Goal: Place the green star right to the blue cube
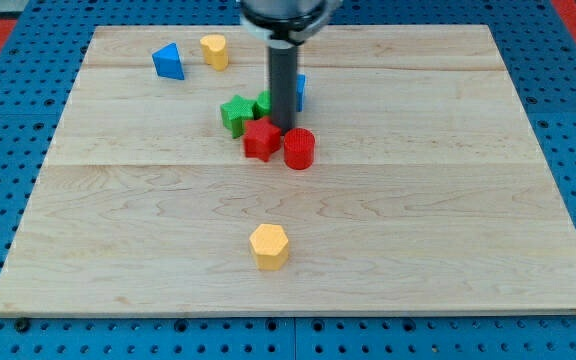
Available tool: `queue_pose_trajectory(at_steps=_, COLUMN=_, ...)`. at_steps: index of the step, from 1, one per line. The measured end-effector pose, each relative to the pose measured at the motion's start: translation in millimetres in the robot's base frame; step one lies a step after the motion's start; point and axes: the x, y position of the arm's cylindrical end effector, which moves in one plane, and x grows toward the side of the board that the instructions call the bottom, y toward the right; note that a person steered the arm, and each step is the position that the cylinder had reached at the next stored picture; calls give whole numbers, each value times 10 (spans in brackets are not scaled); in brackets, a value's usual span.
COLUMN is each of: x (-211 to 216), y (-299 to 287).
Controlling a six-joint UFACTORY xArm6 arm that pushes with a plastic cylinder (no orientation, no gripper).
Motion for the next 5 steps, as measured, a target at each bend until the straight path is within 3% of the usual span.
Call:
queue_pose_trajectory(at_steps=1, x=-136, y=-378)
queue_pose_trajectory(at_steps=3, x=-148, y=460)
queue_pose_trajectory(at_steps=4, x=165, y=872)
queue_pose_trajectory(at_steps=5, x=443, y=408)
